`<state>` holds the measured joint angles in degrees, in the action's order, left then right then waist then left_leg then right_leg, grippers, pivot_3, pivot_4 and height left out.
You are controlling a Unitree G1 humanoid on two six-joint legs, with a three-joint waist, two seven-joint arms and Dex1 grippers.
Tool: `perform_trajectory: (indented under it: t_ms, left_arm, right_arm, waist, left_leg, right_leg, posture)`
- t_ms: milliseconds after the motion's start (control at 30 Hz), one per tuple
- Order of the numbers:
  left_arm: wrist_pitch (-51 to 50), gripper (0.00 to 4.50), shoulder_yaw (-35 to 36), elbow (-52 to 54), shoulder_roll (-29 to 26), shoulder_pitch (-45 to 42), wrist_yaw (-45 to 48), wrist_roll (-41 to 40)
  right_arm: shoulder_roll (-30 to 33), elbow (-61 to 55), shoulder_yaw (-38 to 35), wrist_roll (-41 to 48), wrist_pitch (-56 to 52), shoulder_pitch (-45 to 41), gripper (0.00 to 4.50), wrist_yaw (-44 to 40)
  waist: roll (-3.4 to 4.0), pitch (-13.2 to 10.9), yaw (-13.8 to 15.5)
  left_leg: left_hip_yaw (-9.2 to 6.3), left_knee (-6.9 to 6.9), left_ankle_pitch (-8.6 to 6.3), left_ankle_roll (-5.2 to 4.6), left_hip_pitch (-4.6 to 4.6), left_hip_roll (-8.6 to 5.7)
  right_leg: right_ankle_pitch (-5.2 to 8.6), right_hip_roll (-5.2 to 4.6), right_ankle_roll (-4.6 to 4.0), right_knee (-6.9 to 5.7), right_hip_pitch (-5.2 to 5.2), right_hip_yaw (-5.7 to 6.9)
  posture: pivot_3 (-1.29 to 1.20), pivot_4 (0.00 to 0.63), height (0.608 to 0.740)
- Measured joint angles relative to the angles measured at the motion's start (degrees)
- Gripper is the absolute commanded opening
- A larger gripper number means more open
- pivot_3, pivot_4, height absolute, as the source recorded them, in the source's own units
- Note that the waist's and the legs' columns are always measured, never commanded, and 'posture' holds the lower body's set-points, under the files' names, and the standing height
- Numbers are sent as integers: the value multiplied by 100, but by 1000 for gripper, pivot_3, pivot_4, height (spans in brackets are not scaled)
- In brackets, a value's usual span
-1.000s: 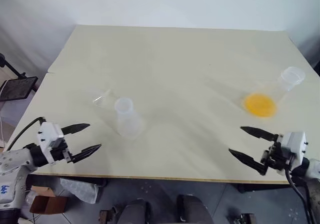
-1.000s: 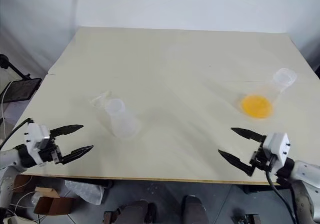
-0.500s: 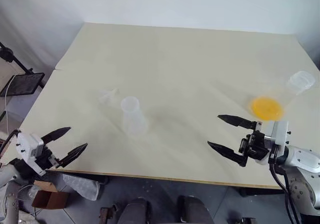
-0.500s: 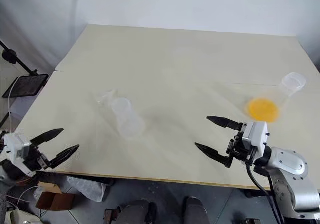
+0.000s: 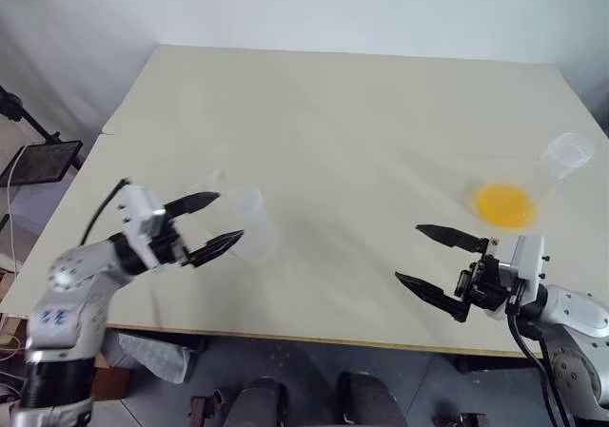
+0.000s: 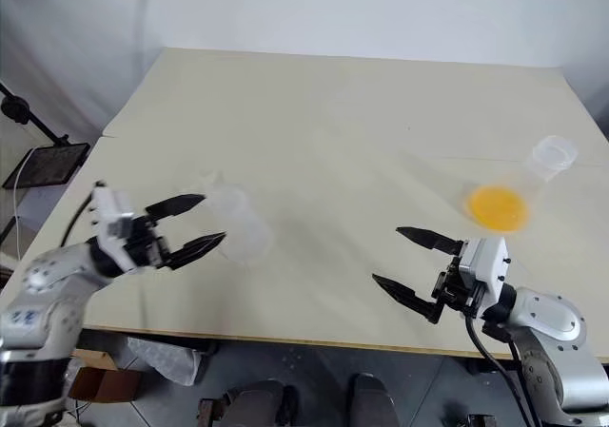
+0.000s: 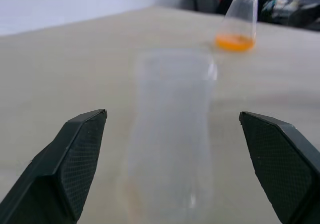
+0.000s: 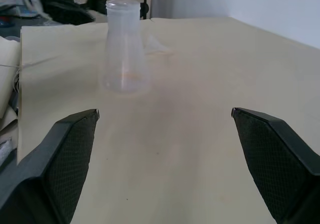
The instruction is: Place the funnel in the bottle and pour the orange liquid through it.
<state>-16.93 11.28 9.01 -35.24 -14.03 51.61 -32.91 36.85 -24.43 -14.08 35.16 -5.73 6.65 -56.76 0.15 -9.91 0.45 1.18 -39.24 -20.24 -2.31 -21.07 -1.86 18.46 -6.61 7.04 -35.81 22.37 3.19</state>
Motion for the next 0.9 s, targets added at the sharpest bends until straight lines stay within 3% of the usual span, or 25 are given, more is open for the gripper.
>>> perform_trajectory:
  t_ms: [367,467,600,900]
  left_arm:
    - [-77,4500,-472,-695,275,-673,-43,341]
    - [-70,3912,-483,-800,265,-693,-1,429]
    - [-30,2668,-493,-920,264,-791,101,464]
    - [-152,2552,-677,-953,400,-1090,364,400]
  right_arm:
    - [-77,-381,-7,-73,-61,433,4452,502]
    - [-86,-463,-7,-87,-61,510,4500,566]
    - [-104,-470,-7,-116,-59,515,4500,642]
    - [-117,-637,-410,-123,-42,1043,4500,784]
  waist:
    - [0,0,-35]
    - [-1,0,-30]
    - [0,0,-26]
    - [-1,0,98]
  left_leg:
    - [3,-1,3,4,1,0]
    - [2,-1,3,5,0,0]
    - [2,-2,4,4,1,0]
    - [-1,-4,4,4,-2,-2]
  right_leg:
    - [0,5,0,-3,2,0]
    - [0,5,0,-2,2,0]
    - [0,4,0,-2,1,0]
    - [0,5,0,-2,0,3]
  posture:
    - [0,150,740]
    - [0,150,740]
    - [0,150,740]
    - [0,150,740]
